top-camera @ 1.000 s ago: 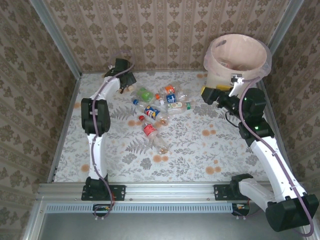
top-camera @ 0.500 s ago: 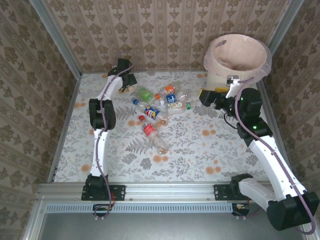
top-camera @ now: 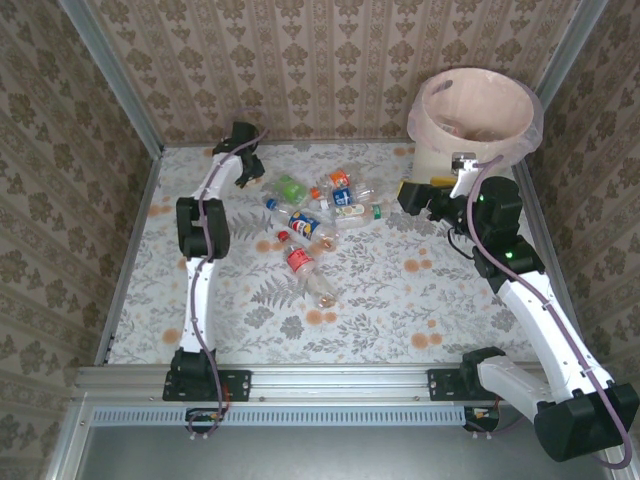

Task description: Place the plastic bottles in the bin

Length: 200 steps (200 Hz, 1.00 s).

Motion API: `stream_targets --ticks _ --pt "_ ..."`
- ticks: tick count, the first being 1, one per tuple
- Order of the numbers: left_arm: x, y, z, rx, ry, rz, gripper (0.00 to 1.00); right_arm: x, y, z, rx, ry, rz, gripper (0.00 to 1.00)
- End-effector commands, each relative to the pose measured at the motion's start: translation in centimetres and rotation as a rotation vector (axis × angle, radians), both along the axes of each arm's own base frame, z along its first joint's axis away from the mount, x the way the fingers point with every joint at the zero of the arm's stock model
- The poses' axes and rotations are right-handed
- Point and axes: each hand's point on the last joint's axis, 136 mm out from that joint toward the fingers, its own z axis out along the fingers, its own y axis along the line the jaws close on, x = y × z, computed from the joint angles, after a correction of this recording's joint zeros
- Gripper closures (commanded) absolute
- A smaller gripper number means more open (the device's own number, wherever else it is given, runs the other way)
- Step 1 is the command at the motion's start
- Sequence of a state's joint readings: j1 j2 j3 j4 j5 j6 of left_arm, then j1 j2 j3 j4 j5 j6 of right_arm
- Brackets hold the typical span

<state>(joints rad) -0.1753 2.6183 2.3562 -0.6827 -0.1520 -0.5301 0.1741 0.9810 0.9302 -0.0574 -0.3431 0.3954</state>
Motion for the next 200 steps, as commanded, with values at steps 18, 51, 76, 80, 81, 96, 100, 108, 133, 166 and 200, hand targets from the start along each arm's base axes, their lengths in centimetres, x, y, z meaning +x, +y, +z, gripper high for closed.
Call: stream_targets --ticks 18,51,76,80,81,96,100,108,133,166,200 --pt "-1.7 -0.1 1.6 0.004 0.000 -0.063 0.66 -0.4 0.0 1.0 -0.012 -0.031 -0.011 0.00" --pt "-3.3 0.6 4.5 0.033 -0.042 -0.078 0.71 -0.3 0.3 0.6 -0.010 -0.020 -0.005 0.00" --pt "-4.9 0.2 7.3 -0.005 -0.092 -0.102 0.71 -0.2 0.4 0.1 0.010 -0.007 -0.018 0.00" --pt "-5.3 0.0 7.7 -0.019 -0.099 -0.106 0.71 -0.1 0.4 0.0 0.017 -0.006 -0.021 0.00" --pt "-5.4 -0.1 7.7 -0.022 -0.099 -0.107 0.71 -0.1 0.4 0.0 0.018 -0.006 -0.021 0.00" --pt "-6.7 -0.7 9.2 -0.066 -0.124 -0.114 0.72 -0.1 0.5 -0.4 0.034 0.005 -0.022 0.00" --pt "-7.1 -0.8 9.5 -0.075 -0.128 -0.116 0.72 0.0 0.6 -0.5 0.039 0.010 -0.024 0.00" --pt "-8.0 -1.3 10.1 -0.088 -0.143 -0.119 0.72 0.0 0.6 -0.8 0.046 0.016 -0.028 0.00" --pt "-11.0 -2.4 11.5 -0.130 -0.172 -0.131 0.72 0.3 0.2 -1.6 0.069 0.034 -0.069 0.00" --pt "-14.6 -4.5 13.9 -0.177 -0.230 -0.176 0.72 0.6 0.4 -2.0 0.079 0.050 -0.070 0.00" --pt "-17.8 -7.6 16.2 -0.205 -0.289 -0.256 0.72 1.4 0.4 -2.5 0.107 0.065 -0.082 0.00"
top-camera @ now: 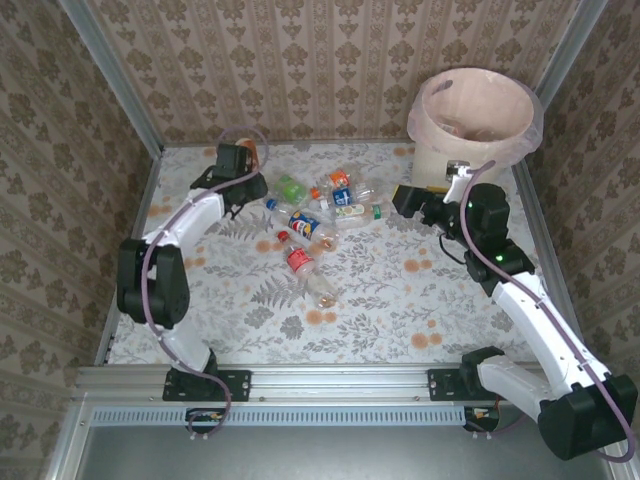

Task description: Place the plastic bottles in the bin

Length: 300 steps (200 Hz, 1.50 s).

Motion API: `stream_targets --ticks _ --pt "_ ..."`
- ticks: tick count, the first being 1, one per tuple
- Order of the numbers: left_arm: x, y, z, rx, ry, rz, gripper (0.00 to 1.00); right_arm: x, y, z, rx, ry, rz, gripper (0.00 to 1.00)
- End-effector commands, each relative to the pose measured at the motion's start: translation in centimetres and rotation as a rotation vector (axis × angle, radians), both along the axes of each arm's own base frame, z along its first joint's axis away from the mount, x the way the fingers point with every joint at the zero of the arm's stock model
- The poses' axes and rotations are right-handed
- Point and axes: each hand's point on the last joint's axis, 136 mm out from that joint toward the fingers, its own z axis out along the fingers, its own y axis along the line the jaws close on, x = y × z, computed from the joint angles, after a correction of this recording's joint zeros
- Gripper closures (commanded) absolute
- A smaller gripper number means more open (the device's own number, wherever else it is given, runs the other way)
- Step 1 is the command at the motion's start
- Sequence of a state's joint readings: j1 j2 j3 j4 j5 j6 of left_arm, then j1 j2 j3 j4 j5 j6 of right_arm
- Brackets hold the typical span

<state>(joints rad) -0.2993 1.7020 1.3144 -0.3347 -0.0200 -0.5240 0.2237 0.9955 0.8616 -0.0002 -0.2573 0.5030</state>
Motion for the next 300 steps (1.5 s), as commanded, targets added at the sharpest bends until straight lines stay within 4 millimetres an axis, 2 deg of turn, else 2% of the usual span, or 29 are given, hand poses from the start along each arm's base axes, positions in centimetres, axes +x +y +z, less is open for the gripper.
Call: stream_targets --ticks 1,40,67,71,96,127,190,216,241,252,264,271,277,286,300 --pt "-1.1 -2.4 3.3 -0.061 -0.098 -0.048 0.72 0.8 0.0 0.0 0.037 -0.007 -0.028 0.00" --pt "-3.8 -7.1 6.8 -0.160 -0.202 -0.215 0.72 1.4 0.0 -0.4 0.080 0.020 -0.047 0.00" --pt "-5.4 -9.8 8.5 -0.236 -0.224 -0.350 0.72 1.5 0.1 -0.5 0.112 0.017 -0.046 0.00" --pt "-6.5 -11.4 8.7 -0.256 -0.226 -0.400 0.72 1.5 0.1 -0.4 0.116 0.014 -0.044 0.00" --pt "-9.8 -15.6 9.9 -0.361 -0.252 -0.586 0.71 1.4 1.0 0.1 0.137 -0.002 0.009 0.00" --pt "-14.2 -19.3 11.1 -0.440 -0.301 -0.766 0.70 0.7 3.2 1.3 0.183 -0.030 0.144 0.00" --pt "-19.0 -23.3 13.7 -0.622 -0.329 -1.056 0.70 -0.4 6.5 2.8 0.257 -0.030 0.361 0.00" --pt "-20.5 -25.0 13.9 -0.647 -0.312 -1.148 0.70 -0.6 7.0 3.5 0.258 -0.060 0.385 0.00" --pt "-21.2 -25.9 13.7 -0.663 -0.291 -1.187 0.70 -0.6 7.3 5.1 0.298 -0.114 0.418 0.00" --pt "-21.4 -26.2 13.8 -0.675 -0.294 -1.204 0.70 0.1 7.2 5.2 0.305 -0.109 0.390 0.00" --pt "-21.6 -26.4 13.9 -0.679 -0.301 -1.215 0.70 1.1 6.9 4.4 0.298 -0.060 0.344 0.01" --pt "-21.7 -26.5 13.8 -0.679 -0.299 -1.218 0.69 1.5 6.7 4.2 0.302 -0.043 0.325 0.03" --pt "-21.6 -26.5 13.6 -0.677 -0.294 -1.215 0.69 1.8 6.7 3.9 0.311 -0.030 0.315 0.11" --pt "-21.5 -26.5 13.5 -0.675 -0.289 -1.210 0.68 1.9 6.8 3.9 0.326 -0.022 0.317 0.18" --pt "-21.3 -26.5 13.3 -0.669 -0.288 -1.195 0.68 1.8 7.0 3.9 0.337 -0.019 0.332 0.24"
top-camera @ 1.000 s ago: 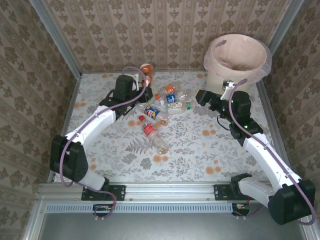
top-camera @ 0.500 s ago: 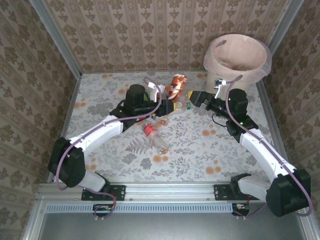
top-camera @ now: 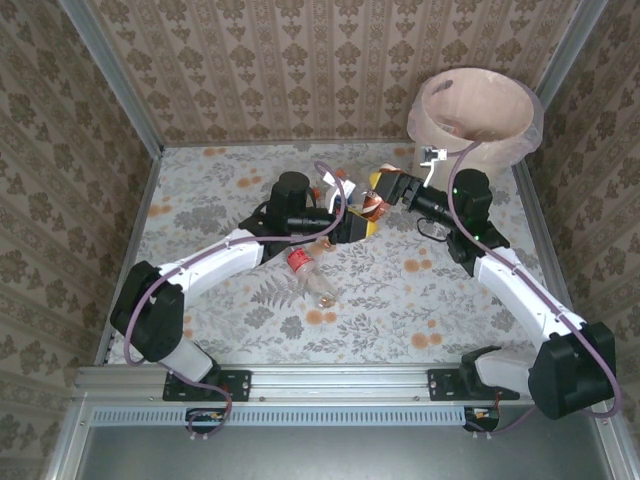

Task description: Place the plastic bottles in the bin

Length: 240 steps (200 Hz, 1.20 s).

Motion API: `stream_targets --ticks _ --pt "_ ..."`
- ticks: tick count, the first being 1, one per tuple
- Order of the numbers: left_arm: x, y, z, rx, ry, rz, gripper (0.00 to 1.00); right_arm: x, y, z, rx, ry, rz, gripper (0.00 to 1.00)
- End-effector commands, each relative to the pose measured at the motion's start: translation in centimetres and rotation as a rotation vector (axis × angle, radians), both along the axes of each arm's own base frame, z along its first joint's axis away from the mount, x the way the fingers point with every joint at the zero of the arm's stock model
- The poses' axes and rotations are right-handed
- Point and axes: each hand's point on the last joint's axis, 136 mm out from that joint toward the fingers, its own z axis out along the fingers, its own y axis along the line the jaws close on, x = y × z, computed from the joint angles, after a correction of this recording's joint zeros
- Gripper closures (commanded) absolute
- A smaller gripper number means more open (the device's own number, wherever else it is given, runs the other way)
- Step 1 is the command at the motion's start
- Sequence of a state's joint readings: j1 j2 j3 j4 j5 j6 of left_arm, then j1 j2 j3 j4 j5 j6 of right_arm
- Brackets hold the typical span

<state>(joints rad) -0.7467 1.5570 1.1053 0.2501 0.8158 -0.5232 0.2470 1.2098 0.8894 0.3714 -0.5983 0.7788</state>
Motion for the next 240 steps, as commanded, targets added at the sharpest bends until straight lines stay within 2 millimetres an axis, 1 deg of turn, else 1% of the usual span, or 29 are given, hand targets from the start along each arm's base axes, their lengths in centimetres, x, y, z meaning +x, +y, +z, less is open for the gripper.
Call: stream_targets --ticks 1,42,83,128,139,150,163,187,221,233,240 --pt "-0.1 -0.6 2.3 -0.055 -0.058 -0.024 0.68 0.2 0.3 1.5 0.040 -0.015 0.004 0.24" --pt "0.9 -0.3 1.9 -0.039 -0.060 0.028 0.68 -0.4 0.1 0.2 -0.022 0.006 0.009 0.29" --pt "1.4 0.0 1.6 -0.034 -0.054 0.052 0.68 -0.5 0.4 0.2 -0.030 0.004 0.028 0.46" --pt "1.7 0.5 1.6 -0.031 -0.057 0.078 0.66 -0.4 0.3 0.1 -0.044 0.009 0.024 0.58" --pt "1.7 0.6 1.7 -0.032 -0.055 0.079 0.61 -0.3 0.3 0.2 -0.050 0.006 0.019 0.59" --pt "1.7 0.6 1.8 -0.035 -0.048 0.080 0.51 -0.2 0.2 0.5 -0.055 -0.002 0.011 0.62" --pt "1.7 0.6 2.1 -0.042 -0.044 0.076 0.45 0.0 0.1 0.6 -0.062 -0.005 0.002 0.64" --pt "1.6 0.9 2.6 -0.051 -0.049 0.087 0.36 0.5 -0.1 0.9 -0.091 0.002 -0.016 0.65" --pt "1.6 1.7 3.8 -0.079 -0.072 0.113 0.22 1.3 -0.6 2.1 -0.118 -0.027 -0.039 0.66" --pt "2.1 2.3 4.0 -0.079 -0.078 0.154 0.17 1.7 -0.9 2.6 -0.133 -0.039 -0.057 0.67" --pt "2.7 2.8 3.9 -0.072 -0.081 0.202 0.14 2.0 -1.2 2.8 -0.147 -0.046 -0.072 0.67"
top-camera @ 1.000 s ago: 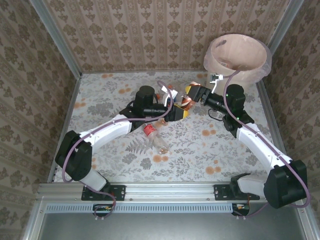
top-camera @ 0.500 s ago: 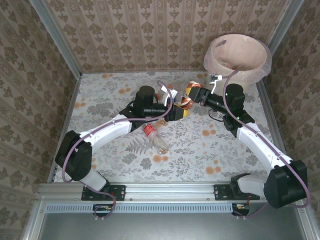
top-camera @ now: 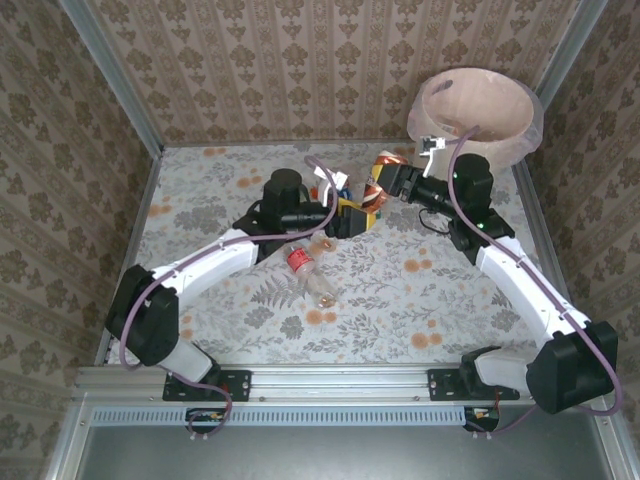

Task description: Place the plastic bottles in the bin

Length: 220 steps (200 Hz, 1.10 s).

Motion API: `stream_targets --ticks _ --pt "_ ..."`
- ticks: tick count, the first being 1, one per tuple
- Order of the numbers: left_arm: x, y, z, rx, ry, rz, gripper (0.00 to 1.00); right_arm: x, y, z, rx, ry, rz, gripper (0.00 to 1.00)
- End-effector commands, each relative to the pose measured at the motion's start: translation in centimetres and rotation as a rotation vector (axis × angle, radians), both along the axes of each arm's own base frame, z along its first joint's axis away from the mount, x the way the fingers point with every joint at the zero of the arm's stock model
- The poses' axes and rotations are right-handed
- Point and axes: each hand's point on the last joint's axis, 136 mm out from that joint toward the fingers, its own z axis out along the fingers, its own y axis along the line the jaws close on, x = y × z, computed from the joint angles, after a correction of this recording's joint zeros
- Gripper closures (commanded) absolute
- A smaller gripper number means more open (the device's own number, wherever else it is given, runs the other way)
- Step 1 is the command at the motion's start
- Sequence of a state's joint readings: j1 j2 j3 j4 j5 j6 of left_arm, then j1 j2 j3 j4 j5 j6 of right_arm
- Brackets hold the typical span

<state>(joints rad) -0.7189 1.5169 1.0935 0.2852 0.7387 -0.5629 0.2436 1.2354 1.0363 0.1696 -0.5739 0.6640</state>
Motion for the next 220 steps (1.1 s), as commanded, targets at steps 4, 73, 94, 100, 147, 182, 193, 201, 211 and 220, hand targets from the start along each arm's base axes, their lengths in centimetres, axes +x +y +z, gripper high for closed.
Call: stream_targets --ticks 4,73,94,100,147,182,193,201,211,220 --pt "1.2 2.0 2.2 -0.034 -0.062 0.124 0.12 1.2 -1.2 1.5 -0.059 -0.046 -0.058 0.67" --pt "4.0 8.9 0.4 0.050 -0.071 0.498 0.00 6.0 -7.9 4.8 -0.282 -0.103 -0.347 0.68" --pt "4.1 10.7 -0.1 0.074 -0.068 0.562 0.00 7.4 -10.3 7.3 -0.331 -0.161 -0.447 0.69" --pt "4.1 11.1 -0.3 0.083 -0.068 0.574 0.00 7.5 -11.0 8.3 -0.330 -0.180 -0.473 0.68" --pt "4.0 13.4 -1.1 0.100 -0.069 0.651 0.00 11.4 -16.1 10.6 -0.393 -0.197 -0.665 0.68" --pt "4.1 14.1 -1.4 0.104 -0.061 0.671 0.00 13.9 -20.5 11.0 -0.522 -0.192 -0.821 0.66" --pt "4.1 14.2 -1.6 0.106 -0.055 0.675 0.00 14.6 -21.9 10.6 -0.568 -0.175 -0.867 0.65" --pt "4.2 14.3 -1.7 0.105 -0.051 0.678 0.00 15.1 -23.0 10.0 -0.608 -0.156 -0.899 0.65" --pt "4.2 14.3 -1.9 0.107 -0.045 0.679 0.00 15.6 -24.3 9.1 -0.663 -0.124 -0.928 0.64" --pt "4.2 14.3 -2.1 0.109 -0.042 0.680 0.00 16.0 -25.2 8.3 -0.706 -0.093 -0.938 0.64"
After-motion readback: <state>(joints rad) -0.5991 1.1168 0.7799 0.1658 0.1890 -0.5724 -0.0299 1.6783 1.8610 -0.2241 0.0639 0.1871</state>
